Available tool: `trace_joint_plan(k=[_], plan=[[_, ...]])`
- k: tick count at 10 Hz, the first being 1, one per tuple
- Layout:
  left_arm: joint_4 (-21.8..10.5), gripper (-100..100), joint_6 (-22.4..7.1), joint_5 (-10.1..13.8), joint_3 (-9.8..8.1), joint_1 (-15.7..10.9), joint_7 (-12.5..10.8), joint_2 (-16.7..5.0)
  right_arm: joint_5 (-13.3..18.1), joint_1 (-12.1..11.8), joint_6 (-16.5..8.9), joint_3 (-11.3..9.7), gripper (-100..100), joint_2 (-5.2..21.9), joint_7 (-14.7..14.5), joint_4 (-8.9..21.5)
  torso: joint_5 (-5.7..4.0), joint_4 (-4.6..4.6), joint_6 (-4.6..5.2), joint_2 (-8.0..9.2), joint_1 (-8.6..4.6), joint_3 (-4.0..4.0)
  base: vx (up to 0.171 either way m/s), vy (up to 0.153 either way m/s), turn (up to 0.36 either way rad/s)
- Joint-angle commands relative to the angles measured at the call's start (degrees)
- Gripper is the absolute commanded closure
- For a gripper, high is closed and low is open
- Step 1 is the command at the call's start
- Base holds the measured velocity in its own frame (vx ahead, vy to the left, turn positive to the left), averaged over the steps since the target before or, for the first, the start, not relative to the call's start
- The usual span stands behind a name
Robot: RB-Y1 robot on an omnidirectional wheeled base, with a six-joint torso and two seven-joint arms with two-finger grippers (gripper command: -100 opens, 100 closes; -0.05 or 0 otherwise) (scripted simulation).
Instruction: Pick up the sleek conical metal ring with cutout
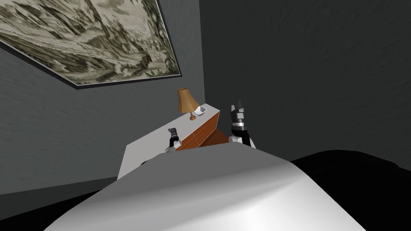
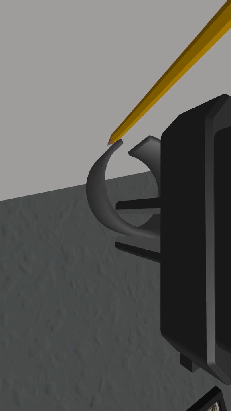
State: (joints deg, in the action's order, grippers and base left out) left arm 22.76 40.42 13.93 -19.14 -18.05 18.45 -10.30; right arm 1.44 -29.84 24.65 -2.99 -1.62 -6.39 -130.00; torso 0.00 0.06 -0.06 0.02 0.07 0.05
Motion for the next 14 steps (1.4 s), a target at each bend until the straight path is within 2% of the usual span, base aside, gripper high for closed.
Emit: trace_joint_plan(k=[1,3,4,5,6,7,11,12,14], plan=[[0.0,100,0.0,0.0,0.0,0.0,0.0,0.0,0.0,0.0,0.0,0.0,0,0.0,0.0,0.0,0.0,0.0,0.0,0.0,0.0,0.0,0.0,0.0,0.0],[0.04,100,0.05,-0.02,-0.01,-0.03,0.07,-0.08,0.0,0.0,0.0,0.0,0,0.0,0.0,0.0,0.09,-0.04,0.01,-0.05,0.08,-0.05,0.0,0.0,0.0],[0.03,0,0.03,-0.02,0.0,-0.02,0.09,-0.08,0.0,0.0,0.0,0.0,0,0.0,0.0,0.0,0.1,-0.03,0.01,-0.05,0.09,-0.04,0.0,0.0,0.0],[1.53,100,-0.57,-0.32,0.6,0.74,-0.4,0.2,0.0,0.0,0.0,0.0,0,0.0,0.0,0.0,0.1,-0.03,0.01,-0.04,0.09,-0.04,0.032,-0.014,0.265],[2.61,100,-0.88,-1.12,2.4,1.44,-1.68,0.03,0.0,-0.02,0.0,0.01,0,0.0,0.0,0.0,0.07,-0.05,-0.13,-0.09,0.08,-0.06,0.084,-0.051,0.361],[2.61,100,-0.88,-1.12,2.4,1.44,-1.68,0.03,0.0,-0.02,0.0,0.01,0,0.0,0.0,0.0,0.06,-0.05,-0.1,-0.23,-0.03,-0.13,0.071,-0.056,0.14],[6.91,100,-2.14,-4.33,9.49,4.25,-6.8,-0.67,0.0,-0.02,0.0,0.0,0,0.0,0.0,0.0,0.08,-0.07,-0.03,-0.33,-0.14,-0.19,0.085,-0.065,0.319],[6.91,100,-2.14,-4.33,9.61,4.25,-6.8,-0.67,0.0,-0.02,0.0,0.0,0,0.0,0.0,0.0,0.08,-0.08,-0.07,-0.37,-0.12,-0.21,0.069,-0.053,0.139],[9.06,100,-2.76,-5.93,13.21,5.65,-9.35,-1.01,0.0,-0.01,0.0,0.0,0,0.0,0.0,0.0,0.13,-0.05,0.01,-0.27,-0.03,-0.15,0.067,-0.062,0.267]])
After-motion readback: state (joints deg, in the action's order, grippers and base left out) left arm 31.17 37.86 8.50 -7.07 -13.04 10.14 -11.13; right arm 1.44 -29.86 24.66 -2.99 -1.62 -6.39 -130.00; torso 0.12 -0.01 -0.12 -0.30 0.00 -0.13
